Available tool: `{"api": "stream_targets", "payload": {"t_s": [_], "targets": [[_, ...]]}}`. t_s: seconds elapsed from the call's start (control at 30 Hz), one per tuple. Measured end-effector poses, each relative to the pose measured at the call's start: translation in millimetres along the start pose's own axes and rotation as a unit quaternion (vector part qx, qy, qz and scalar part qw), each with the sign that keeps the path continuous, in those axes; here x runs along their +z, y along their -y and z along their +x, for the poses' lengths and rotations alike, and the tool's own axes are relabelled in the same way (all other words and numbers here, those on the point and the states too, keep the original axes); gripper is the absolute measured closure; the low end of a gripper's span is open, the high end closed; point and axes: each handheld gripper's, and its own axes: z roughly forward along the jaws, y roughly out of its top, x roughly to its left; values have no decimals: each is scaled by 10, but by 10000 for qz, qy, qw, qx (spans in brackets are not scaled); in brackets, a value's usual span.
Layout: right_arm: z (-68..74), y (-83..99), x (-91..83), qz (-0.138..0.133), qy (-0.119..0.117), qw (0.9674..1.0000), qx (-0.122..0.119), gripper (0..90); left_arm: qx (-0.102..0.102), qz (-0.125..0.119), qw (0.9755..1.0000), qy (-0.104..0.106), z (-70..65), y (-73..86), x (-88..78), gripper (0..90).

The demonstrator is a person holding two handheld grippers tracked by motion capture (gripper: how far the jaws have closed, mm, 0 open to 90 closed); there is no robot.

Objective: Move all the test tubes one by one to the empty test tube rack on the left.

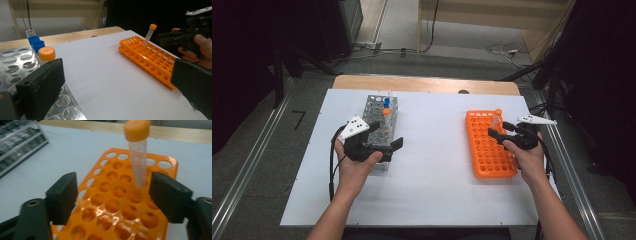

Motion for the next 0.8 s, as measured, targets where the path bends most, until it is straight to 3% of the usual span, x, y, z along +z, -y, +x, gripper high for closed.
{"api": "stream_targets", "payload": {"t_s": [0.17, 0.33, 0.47, 0.7, 0.8], "targets": [[-55, -88, 191, 210, 482, 9986, -66, 473, -10, -5, 10000, 20, -1, 2, -6, 0], [-116, -93, 338, 563, 651, 9962, -109, 575, -17, -23, 10000, 12, 9, 1, -16, 0], [-149, -89, 351, 481, 741, 9960, -94, 718, -22, -19, 10000, 29, 1, -5, -12, 0], [-83, -152, 179, -30, 782, 9967, -197, 729, 32, -29, 9999, 158, -59, -38, 22, 0], [-19, -184, 71, -190, 672, 9971, -295, 729, 74, -14, 9997, 247, -105, -57, 55, 0]]}}
